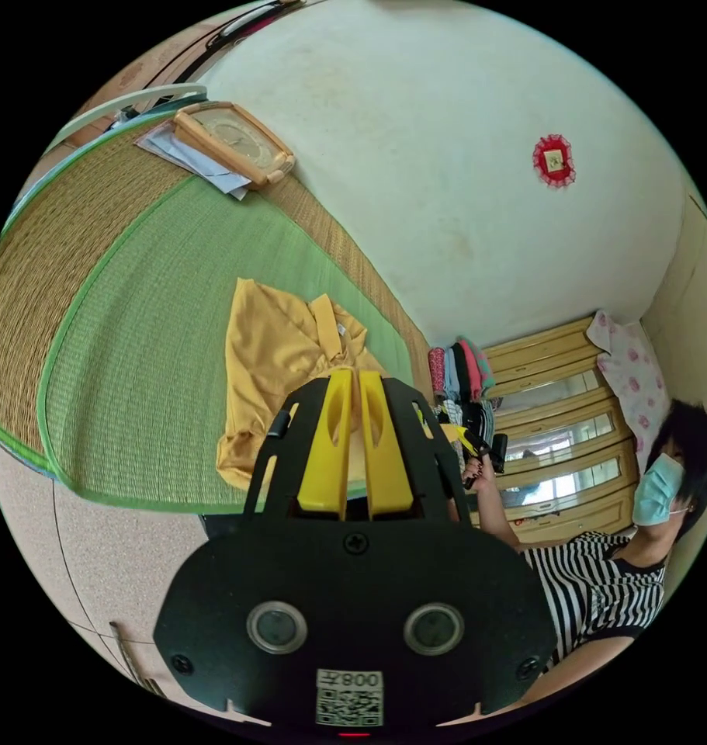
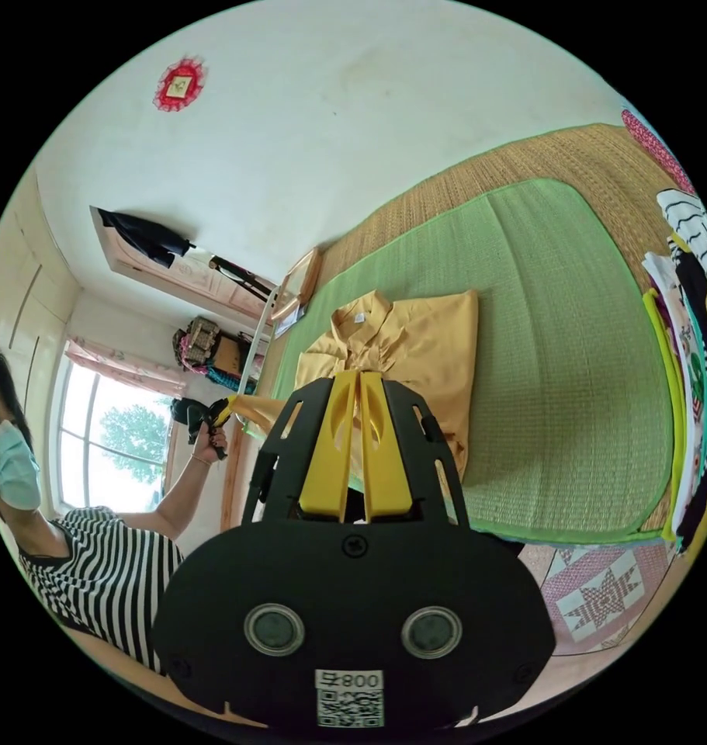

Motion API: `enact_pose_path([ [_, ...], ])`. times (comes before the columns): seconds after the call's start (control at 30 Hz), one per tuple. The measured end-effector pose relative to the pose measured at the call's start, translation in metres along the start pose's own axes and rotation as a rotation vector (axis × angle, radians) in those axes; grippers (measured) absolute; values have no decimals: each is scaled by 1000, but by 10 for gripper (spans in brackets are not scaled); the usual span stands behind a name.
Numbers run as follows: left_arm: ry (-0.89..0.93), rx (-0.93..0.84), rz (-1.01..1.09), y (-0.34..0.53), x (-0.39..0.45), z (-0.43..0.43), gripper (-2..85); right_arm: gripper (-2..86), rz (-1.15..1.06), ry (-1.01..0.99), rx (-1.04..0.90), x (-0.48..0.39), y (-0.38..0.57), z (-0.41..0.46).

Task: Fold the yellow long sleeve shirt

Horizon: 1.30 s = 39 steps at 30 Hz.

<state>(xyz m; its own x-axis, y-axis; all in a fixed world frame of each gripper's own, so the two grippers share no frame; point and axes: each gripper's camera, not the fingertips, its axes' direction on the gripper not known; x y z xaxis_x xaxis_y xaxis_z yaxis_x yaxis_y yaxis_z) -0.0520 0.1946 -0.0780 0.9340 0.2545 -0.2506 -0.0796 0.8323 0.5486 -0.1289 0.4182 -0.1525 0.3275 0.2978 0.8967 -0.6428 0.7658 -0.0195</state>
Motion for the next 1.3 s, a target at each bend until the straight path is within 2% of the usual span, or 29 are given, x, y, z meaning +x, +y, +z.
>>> enact_pose_path([
  [0.37, -24, -4, -110, -116, -4, 26, 16, 3, 51, 87, -84, 27, -126, 75],
  [0.7, -1, 32, -298, -168, -27, 45, 31, 7, 147, 129, -180, 42, -191, 141],
  [1.03, 21, 74, -316, -204, -4, 27, 68, 29, 192, 68, -183, 2, -226, 140],
  [1.2, 34, -74, -206, -210, 37, 46, 77, 56, 175, 136, -155, -49, -229, 127],
  [1.3, 76, -174, -157, -208, 65, 70, 82, 67, 29, 222, -162, -127, -226, 133],
])
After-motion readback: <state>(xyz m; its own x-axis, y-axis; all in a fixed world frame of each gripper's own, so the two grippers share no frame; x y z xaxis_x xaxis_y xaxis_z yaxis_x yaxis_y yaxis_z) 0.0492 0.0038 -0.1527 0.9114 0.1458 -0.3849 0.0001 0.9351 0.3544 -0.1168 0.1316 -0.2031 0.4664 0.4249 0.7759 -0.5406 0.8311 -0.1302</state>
